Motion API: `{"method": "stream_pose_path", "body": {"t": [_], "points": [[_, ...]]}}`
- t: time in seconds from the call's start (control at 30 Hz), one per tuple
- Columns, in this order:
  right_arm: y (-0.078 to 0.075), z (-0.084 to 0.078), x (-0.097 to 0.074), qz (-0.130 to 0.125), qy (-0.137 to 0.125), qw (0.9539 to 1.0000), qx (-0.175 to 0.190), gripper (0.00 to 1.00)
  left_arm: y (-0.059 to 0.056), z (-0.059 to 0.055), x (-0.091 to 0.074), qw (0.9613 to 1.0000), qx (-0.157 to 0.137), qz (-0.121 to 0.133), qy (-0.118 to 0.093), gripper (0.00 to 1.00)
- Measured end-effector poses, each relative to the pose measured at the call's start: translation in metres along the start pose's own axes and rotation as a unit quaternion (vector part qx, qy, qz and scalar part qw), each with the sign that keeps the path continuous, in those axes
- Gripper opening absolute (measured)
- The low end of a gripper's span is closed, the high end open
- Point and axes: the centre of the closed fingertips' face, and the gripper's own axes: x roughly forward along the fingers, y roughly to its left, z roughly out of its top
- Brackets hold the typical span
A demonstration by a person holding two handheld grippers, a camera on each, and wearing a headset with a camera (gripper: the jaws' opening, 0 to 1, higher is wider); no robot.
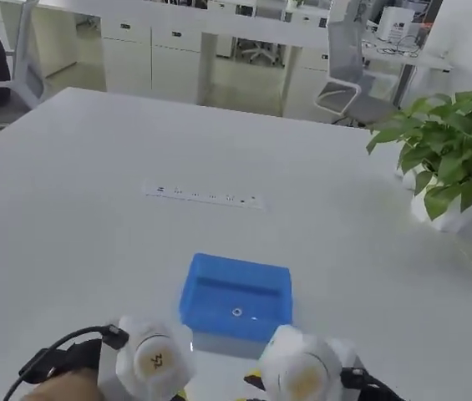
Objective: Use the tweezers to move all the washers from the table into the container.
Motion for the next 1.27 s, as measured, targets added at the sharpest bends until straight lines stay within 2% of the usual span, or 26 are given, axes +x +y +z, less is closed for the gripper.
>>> {"method": "stream_pose_path", "body": {"t": [0.03, 0.1, 0.13, 0.2, 0.23, 0.27, 0.3, 0.33, 0.37, 0.4, 0.43, 0.47, 0.5, 0.57, 0.63, 0.73, 0.83, 0.9, 1.0, 1.1, 1.27], "points": [[-0.005, -0.002, -0.005, -0.011, -0.008, 0.9999, 0.008, 0.19, -0.001, -0.001, -0.001, 0.9999, -0.01, 0.003, -0.001, 0.15], [-0.013, -0.009, -0.02, -0.027, -0.021, 0.9981, 0.051, 0.19, 0.003, -0.004, -0.004, 0.9989, -0.041, 0.021, -0.003, 0.24], [-0.017, -0.011, -0.026, -0.034, -0.028, 0.9966, 0.07, 0.2, 0.004, -0.007, -0.007, 0.9972, -0.067, 0.032, -0.003, 0.28], [-0.028, -0.018, -0.041, -0.052, -0.039, 0.9916, 0.112, 0.24, 0.005, -0.01, -0.014, 0.9951, -0.09, 0.04, -0.012, 0.33], [-0.036, -0.022, -0.05, -0.065, -0.044, 0.9882, 0.132, 0.25, 0.01, -0.01, -0.017, 0.9927, -0.106, 0.054, -0.019, 0.36], [-0.041, -0.024, -0.055, -0.073, -0.049, 0.9857, 0.143, 0.25, 0.013, -0.011, -0.024, 0.9866, -0.144, 0.072, -0.029, 0.41], [-0.046, -0.026, -0.06, -0.083, -0.053, 0.9828, 0.156, 0.27, 0.013, -0.012, -0.029, 0.9829, -0.166, 0.072, -0.035, 0.49], [-0.047, -0.023, -0.07, -0.087, -0.06, 0.9794, 0.172, 0.29, 0.018, -0.006, -0.038, 0.9774, -0.181, 0.088, -0.065, 0.53], [-0.049, -0.022, -0.075, -0.089, -0.065, 0.9766, 0.185, 0.32, 0.024, -0.003, -0.046, 0.9712, -0.194, 0.108, -0.085, 0.58], [-0.05, -0.018, -0.081, -0.094, -0.074, 0.9735, 0.195, 0.34, 0.031, -0.001, -0.057, 0.9604, -0.22, 0.135, -0.106, 0.64], [-0.054, -0.018, -0.084, -0.1, -0.081, 0.9708, 0.203, 0.37, 0.033, 0.001, -0.065, 0.9535, -0.235, 0.147, -0.118, 0.72], [-0.056, -0.016, -0.088, -0.1, -0.088, 0.9688, 0.209, 0.4, 0.036, 0.003, -0.071, 0.9487, -0.242, 0.155, -0.132, 0.8], [-0.058, -0.015, -0.09, -0.1, -0.091, 0.9677, 0.212, 0.41, 0.042, 0.004, -0.081, 0.9407, -0.252, 0.175, -0.145, 0.84], [-0.06, -0.014, -0.092, -0.108, -0.096, 0.9659, 0.214, 0.46, 0.05, 0.006, -0.098, 0.9278, -0.261, 0.208, -0.166, 0.9], [-0.061, -0.013, -0.092, -0.114, -0.1, 0.9649, 0.215, 0.52, 0.054, 0.009, -0.109, 0.918, -0.267, 0.23, -0.183, 0.96], [-0.061, -0.013, -0.089, -0.118, -0.101, 0.9641, 0.215, 0.61, 0.054, 0.007, -0.114, 0.9139, -0.268, 0.244, -0.183, 0.99], [-0.057, -0.011, -0.09, -0.123, -0.106, 0.9634, 0.214, 0.63, 0.05, 0.003, -0.111, 0.9153, -0.266, 0.248, -0.173, 0.99], [-0.054, -0.008, -0.09, -0.126, -0.106, 0.962, 0.218, 0.7, 0.047, 0.0, -0.109, 0.9178, -0.261, 0.249, -0.164, 0.99], [-0.055, -0.011, -0.09, -0.131, -0.104, 0.9597, 0.226, 0.77, 0.047, -0.001, -0.108, 0.9187, -0.26, 0.25, -0.161, 0.99], [-0.056, -0.014, -0.089, -0.13, -0.106, 0.9577, 0.234, 0.79, 0.048, -0.001, -0.109, 0.9177, -0.261, 0.251, -0.163, 0.99], [-0.06, -0.017, -0.091, -0.143, -0.105, 0.9547, 0.238, 0.87, 0.05, 0.0, -0.11, 0.9177, -0.255, 0.258, -0.162, 0.99]]}}
